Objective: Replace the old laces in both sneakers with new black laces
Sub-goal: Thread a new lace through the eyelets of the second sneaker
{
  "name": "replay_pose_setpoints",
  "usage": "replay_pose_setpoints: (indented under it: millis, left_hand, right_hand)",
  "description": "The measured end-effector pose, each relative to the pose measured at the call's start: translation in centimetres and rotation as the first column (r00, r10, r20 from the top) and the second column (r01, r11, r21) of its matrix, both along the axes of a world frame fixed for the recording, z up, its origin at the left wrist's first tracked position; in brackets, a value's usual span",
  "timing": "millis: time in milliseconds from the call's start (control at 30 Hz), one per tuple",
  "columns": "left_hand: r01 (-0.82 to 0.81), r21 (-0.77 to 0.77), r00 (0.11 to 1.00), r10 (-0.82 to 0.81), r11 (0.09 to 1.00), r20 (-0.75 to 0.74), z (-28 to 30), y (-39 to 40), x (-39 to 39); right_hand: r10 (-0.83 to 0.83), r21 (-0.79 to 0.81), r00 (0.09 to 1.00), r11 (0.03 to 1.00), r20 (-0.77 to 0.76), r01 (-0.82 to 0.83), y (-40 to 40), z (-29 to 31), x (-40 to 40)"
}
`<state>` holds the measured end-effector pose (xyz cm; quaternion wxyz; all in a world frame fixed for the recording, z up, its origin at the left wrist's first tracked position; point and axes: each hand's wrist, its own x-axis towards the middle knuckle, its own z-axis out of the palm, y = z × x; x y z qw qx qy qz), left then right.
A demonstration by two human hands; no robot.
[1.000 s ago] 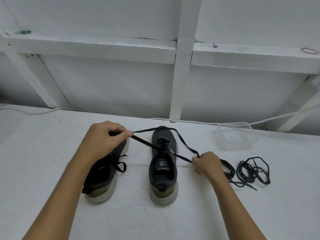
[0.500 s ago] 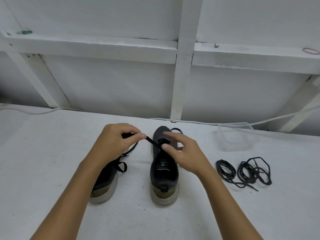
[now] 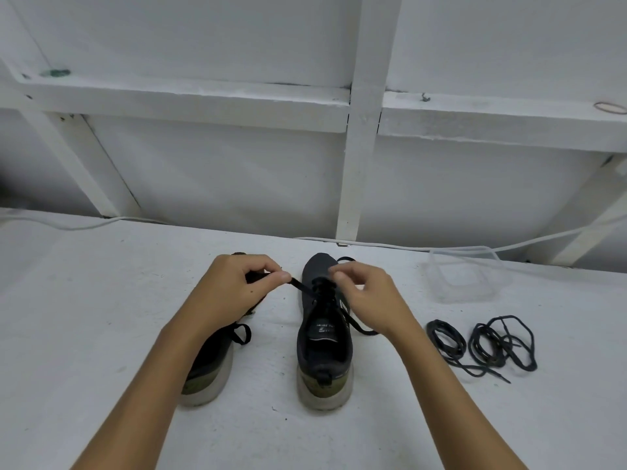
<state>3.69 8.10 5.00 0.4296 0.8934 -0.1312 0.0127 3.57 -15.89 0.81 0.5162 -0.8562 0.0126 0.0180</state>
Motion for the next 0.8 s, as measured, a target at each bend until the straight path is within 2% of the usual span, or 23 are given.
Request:
replay_pose_setpoints:
  millis: [100,167,267,400,467,600,700,767,800]
  left_hand:
    - [0.046,0.044,0.999,-0.047,0.998,0.014,0.0,-1.0,0.1]
    - [0.060,0.060,0.998,-0.061,0.996,0.017,0.1,-1.4,0.1]
    - [0.045,0.042,0.999,-0.045,0.998,0.008,0.1,-1.1,0.1]
    - [0.067,0.025,0.998,-0.066,0.997,-0.024,0.4,-0.9,-0.1]
    - [0.089,0.008,0.995,-0.089,0.996,-0.042,0.5,-1.2,-0.4]
    - [0.083,0.025,0.995,-0.081,0.996,-0.057,0.5,-1.2,-0.4]
    - [0.041,0.046,0.997,-0.038,0.998,-0.060,0.4,-0.1,-0.2]
    - [0.021,0.057,0.998,-0.018,0.998,-0.058,0.2,0.7,-0.2]
    - [0.016,0.059,0.998,-0.013,0.998,-0.058,0.2,0.9,-0.2]
  right_hand:
    - [0.264,0.038,0.964,0.964,-0.042,-0.263,1.5,0.2,-0.7]
    - [0.252,0.018,0.968,0.967,-0.005,-0.252,2.4,0.1,-0.5]
    - [0.112,0.007,0.992,0.994,0.056,-0.112,2.3,0.1,-0.5]
    - [0.273,0.041,0.962,0.961,0.034,-0.274,2.3,0.1,-0.7]
    - [0.298,0.045,0.954,0.953,0.043,-0.300,2.8,0.2,-0.8]
    - [0.165,0.045,0.985,0.985,0.051,-0.167,3.1,0.2,-0.5]
    - [-0.096,0.035,0.994,0.995,0.054,0.094,2.2,-0.3,0.3]
    - [-0.214,-0.027,0.977,0.976,0.007,0.214,1.2,-0.6,0.8]
    - [-0.216,-0.098,0.976,0.972,0.000,0.215,0.7,-0.7,0.9]
